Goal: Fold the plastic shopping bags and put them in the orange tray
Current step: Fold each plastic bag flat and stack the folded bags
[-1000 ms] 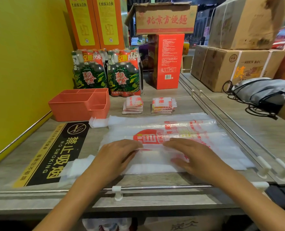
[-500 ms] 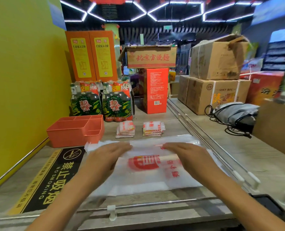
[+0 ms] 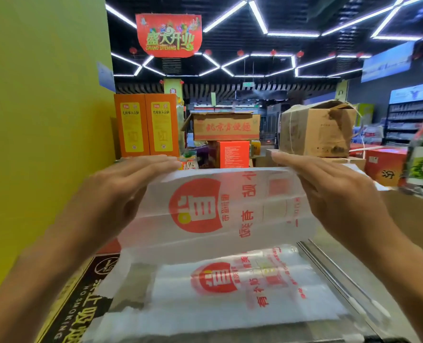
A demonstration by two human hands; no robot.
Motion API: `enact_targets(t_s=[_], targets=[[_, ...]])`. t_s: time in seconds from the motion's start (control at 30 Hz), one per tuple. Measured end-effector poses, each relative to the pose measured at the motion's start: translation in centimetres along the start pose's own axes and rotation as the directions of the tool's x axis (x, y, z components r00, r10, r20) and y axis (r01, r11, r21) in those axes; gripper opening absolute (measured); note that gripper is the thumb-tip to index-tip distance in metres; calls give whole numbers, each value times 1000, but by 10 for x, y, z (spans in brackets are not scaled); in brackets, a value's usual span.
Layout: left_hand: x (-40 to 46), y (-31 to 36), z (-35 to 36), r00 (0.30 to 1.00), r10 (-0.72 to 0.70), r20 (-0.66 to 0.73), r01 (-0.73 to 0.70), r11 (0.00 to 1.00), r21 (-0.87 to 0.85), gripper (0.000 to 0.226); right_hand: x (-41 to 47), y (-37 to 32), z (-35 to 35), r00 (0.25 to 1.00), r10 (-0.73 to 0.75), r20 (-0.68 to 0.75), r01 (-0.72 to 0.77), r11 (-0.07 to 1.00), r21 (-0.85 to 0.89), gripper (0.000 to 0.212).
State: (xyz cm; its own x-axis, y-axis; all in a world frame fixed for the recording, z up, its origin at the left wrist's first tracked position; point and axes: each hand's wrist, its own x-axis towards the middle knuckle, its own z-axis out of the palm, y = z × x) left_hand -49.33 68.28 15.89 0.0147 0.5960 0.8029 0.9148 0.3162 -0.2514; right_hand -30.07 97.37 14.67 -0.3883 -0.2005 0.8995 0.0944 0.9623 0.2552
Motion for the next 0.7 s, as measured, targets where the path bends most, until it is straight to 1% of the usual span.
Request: enact_targets(t_s=[0.07,0.17,0.27,0.33,0.43,0.47,0.53,0.57,0.6,0.63,0.7], targets=[[8,-7,-9,1000,17,-9,-17,1000,-4,41,10,9,-7,999,-26,-33,26,1000,6,36],[16,-21,-5,999,0,36,0,1000,-18,42,18,18,-2,1000,-26,-13,27,999,43,36],[15,-37,22,991,-43,127,46,999,-21,48,11,25,24,995,14,98,-22,996,86,37],[6,-43,48,976,-84,202,102,991,-82,50,-2,27,50,974,75,214,-97,991,96,41],[-19,-45,92,930,-158,331,216,966,-145,56,-36,27,91,919,146,365,-197,975,105,46],[-30,-46,107,913,-166,372,239,958,-160,59,-49,27,104,904,146,402,-209,971,118,48],[-54,-53,136,897,-166,410,260,947,-186,65,-74,25,124,877,108,469,-204,966,159,54],[-66,-57,150,884,-166,437,268,946,-182,72,-86,23,132,849,90,520,-204,965,166,57],[-77,-59,162,856,-184,483,289,945,-153,78,-97,21,138,812,78,579,-209,964,162,57],[-86,-60,172,819,-206,535,312,943,-115,80,-107,19,144,772,63,633,-211,964,161,56],[-107,-60,185,751,-209,626,306,951,-50,78,-127,17,154,693,15,720,-209,961,181,55]])
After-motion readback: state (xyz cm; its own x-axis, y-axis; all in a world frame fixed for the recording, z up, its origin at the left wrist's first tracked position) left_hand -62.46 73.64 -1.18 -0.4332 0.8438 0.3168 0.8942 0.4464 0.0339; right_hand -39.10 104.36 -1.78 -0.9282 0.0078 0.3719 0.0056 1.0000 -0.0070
